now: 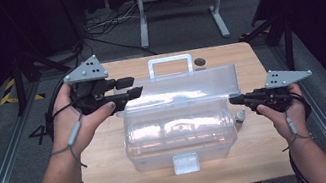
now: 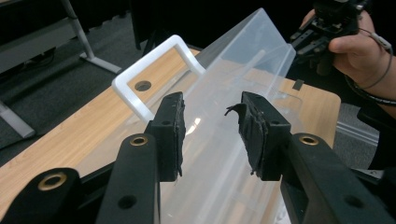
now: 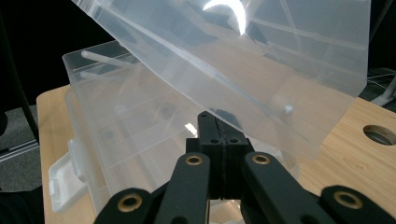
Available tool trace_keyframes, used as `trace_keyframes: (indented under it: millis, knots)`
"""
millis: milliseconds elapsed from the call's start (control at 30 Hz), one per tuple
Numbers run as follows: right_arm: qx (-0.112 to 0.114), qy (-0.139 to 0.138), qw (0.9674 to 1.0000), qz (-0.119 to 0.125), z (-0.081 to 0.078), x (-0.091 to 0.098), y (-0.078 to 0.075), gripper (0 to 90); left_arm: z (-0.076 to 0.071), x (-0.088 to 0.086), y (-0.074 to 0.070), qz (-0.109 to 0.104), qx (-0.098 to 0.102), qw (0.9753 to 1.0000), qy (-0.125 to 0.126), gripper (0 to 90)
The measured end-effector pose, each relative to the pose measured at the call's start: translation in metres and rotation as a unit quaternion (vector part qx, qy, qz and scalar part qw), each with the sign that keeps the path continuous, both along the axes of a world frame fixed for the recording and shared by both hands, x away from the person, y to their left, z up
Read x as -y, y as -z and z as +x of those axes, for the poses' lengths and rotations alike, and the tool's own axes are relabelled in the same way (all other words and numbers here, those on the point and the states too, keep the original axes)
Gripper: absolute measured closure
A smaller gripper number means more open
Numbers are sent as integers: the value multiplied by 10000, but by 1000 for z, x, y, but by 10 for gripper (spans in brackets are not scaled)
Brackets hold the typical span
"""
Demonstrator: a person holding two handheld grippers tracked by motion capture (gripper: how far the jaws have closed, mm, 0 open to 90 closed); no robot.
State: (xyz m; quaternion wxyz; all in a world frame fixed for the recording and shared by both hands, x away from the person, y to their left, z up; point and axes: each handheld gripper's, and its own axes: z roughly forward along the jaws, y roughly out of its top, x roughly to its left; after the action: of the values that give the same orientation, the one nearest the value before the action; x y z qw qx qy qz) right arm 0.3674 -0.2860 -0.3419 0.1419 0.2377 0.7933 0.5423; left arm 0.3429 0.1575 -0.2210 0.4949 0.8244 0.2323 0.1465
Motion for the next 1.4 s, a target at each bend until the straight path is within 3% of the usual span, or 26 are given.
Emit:
trace_keyframes:
  millis: [133, 533, 800, 967, 1100, 1300, 1400]
  knots:
    - [2, 64, 10000, 37, 3, -1, -3, 900, -10, -6, 12, -160, 3, 9999, 39, 610]
    - [-20, 246, 9996, 153, 11, -6, -9, 900, -25, -13, 46, -202, 91, 9996, -163, 592]
    - [-6, 288, 9994, 187, 12, -7, -9, 900, -19, -15, 71, -500, -173, 9986, -95, 603]
    - [20, 288, 9994, 200, 11, -7, -8, 900, -16, -14, 80, -351, -200, 9989, -235, 622]
    - [20, 277, 9993, 242, 11, -6, -7, 900, -13, -15, 92, -119, -260, 9984, -484, 622]
    - [51, 289, 9992, 262, 10, -5, -7, 900, -10, -19, 99, -239, -241, 9969, -709, 692]
    - [55, 287, 9993, 249, 9, -5, -7, 900, -6, -20, 102, -327, -121, 9960, -828, 751]
